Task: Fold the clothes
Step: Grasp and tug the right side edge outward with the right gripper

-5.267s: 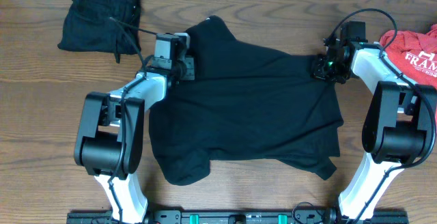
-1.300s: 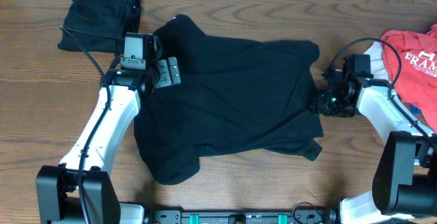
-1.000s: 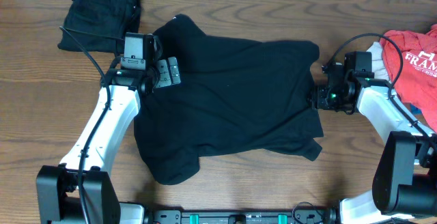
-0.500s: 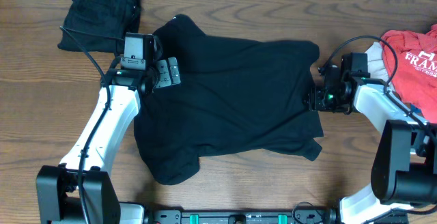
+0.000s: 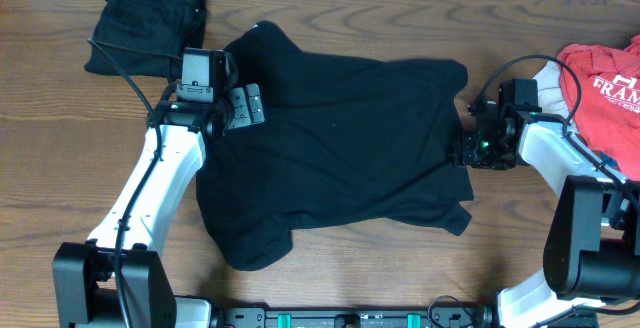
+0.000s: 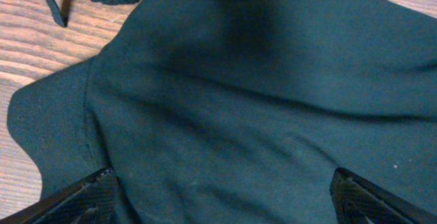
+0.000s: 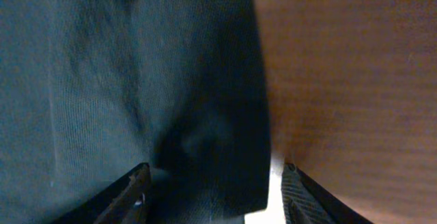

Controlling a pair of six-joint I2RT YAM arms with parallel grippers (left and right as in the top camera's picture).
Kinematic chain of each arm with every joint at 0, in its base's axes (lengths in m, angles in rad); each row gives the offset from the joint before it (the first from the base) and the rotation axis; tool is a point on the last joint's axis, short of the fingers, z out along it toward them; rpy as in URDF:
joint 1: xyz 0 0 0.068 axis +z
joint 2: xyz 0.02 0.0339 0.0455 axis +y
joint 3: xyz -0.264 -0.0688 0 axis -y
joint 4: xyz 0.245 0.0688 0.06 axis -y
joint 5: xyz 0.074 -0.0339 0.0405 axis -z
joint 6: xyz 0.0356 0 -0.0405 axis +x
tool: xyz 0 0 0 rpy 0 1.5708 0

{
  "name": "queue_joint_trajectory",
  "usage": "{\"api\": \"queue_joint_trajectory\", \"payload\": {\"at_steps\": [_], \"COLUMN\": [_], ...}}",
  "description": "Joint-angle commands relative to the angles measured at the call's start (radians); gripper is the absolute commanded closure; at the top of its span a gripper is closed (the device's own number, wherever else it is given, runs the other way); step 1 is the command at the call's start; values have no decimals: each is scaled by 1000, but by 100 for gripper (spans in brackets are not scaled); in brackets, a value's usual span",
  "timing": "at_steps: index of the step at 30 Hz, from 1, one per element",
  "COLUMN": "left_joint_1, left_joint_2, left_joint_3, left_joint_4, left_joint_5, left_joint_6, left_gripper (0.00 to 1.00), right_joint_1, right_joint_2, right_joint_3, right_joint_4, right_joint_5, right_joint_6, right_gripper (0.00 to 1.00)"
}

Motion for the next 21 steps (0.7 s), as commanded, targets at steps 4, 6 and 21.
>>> {"api": "queue_joint_trajectory", "payload": {"at_steps": [4, 6, 21], "left_joint_1": [-2, -2, -2], "left_joint_2": [10, 10, 10], "left_joint_3": [-3, -3, -3], "left_joint_4": [-3, -3, -3], "left_joint_5": [-5, -5, -5], "left_joint_6": [-2, -2, -2], "left_gripper": [0, 0, 0], "right_joint_1": [-3, -3, -4], "right_joint_2": [5, 5, 5], "right_joint_3": [-28, -40, -88], "right_joint_4": [-51, -63, -164], "right_joint_5": [10, 3, -5], "right_joint_6": [-6, -6, 15], "right_gripper": [41, 41, 41]}}
